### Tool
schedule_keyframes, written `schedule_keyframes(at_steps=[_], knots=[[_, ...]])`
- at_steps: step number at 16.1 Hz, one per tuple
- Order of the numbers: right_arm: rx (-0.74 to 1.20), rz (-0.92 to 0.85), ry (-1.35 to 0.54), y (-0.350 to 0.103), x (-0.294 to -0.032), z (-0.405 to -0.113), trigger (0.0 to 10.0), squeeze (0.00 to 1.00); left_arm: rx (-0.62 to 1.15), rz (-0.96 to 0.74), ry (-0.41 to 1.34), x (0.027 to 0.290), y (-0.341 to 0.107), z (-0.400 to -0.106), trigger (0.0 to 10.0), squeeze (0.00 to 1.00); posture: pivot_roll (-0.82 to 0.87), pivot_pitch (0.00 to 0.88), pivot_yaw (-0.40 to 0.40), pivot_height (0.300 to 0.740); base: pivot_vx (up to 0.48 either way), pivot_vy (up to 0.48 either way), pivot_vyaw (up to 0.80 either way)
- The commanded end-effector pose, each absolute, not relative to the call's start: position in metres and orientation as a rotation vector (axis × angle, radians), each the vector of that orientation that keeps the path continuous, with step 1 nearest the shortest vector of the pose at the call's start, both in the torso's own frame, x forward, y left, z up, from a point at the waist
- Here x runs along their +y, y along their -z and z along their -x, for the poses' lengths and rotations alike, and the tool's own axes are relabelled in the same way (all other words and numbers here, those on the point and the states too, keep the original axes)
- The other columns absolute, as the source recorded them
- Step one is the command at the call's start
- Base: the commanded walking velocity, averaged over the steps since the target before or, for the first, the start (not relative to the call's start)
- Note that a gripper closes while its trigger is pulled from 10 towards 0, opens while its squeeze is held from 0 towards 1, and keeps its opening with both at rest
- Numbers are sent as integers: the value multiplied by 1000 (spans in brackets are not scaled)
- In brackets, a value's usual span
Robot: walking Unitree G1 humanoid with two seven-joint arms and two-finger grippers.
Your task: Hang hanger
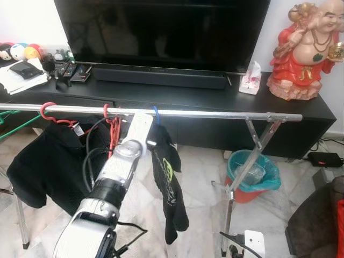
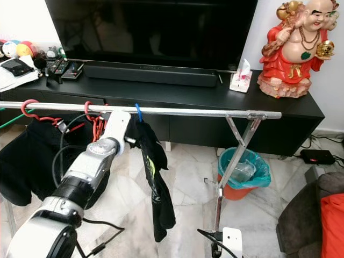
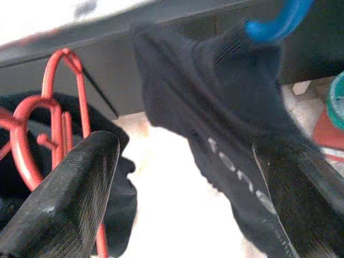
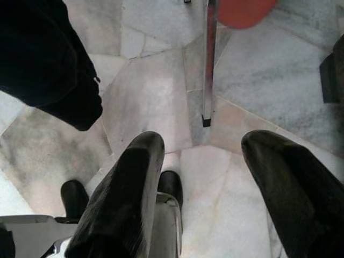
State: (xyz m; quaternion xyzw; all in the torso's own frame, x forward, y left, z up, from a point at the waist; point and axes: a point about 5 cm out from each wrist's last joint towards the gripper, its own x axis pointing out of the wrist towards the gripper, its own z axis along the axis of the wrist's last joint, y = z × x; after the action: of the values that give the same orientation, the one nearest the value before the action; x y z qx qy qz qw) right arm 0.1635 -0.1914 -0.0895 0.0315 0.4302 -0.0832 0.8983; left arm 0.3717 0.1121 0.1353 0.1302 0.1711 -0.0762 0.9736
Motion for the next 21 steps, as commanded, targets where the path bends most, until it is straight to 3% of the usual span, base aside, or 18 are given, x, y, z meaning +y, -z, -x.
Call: schedule_keyframes(at_steps=[1,5,9,21], knots=[[903,-65,168,91,-191,-162,10000,0,351,-281,133,116,-135,-369,10000,0,-160,0,-16,740,0,0,0],[903,-64,168,91,-191,-161,10000,0,274,-222,204,112,-155,-365,10000,0,-164,0,-16,740,0,0,0],[904,-60,166,91,-192,-161,10000,0,384,-191,374,98,-153,-343,10000,0,-159,0,-19,740,0,0,0],[901,-69,170,90,-190,-162,10000,0,428,-13,180,86,-124,-368,10000,0,-157,0,-10,740,0,0,0]])
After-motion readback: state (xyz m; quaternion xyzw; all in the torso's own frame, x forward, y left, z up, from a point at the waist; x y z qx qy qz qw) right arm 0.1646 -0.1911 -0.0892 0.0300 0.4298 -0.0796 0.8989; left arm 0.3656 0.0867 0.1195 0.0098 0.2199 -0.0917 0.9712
